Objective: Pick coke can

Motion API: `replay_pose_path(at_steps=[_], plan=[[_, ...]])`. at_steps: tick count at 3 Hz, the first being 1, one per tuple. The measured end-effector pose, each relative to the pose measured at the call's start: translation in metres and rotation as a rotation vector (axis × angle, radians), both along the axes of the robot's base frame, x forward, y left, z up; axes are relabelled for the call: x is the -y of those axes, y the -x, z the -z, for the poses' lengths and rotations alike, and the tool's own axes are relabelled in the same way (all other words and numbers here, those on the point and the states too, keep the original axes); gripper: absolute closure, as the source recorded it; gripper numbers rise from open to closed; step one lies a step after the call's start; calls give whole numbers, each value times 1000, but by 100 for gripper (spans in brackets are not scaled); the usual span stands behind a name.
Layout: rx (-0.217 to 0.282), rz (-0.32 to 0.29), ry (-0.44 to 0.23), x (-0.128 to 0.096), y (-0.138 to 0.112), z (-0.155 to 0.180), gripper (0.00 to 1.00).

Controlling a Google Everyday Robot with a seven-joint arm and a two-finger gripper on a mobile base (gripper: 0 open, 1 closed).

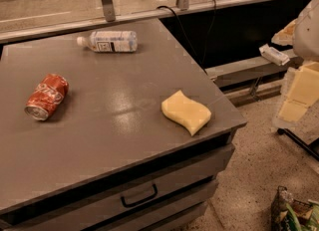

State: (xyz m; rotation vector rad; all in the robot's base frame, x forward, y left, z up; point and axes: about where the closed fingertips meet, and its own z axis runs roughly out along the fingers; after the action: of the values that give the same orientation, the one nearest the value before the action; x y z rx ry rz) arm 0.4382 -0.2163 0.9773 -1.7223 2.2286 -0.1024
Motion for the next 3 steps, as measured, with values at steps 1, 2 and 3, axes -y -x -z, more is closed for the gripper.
replay_pose_path(at_steps=[1, 2, 3], plan=[[0, 0, 0, 0, 0, 0, 0], [23, -29, -3, -3, -10, -4, 0], [67, -169, 24, -28, -43, -18, 0]])
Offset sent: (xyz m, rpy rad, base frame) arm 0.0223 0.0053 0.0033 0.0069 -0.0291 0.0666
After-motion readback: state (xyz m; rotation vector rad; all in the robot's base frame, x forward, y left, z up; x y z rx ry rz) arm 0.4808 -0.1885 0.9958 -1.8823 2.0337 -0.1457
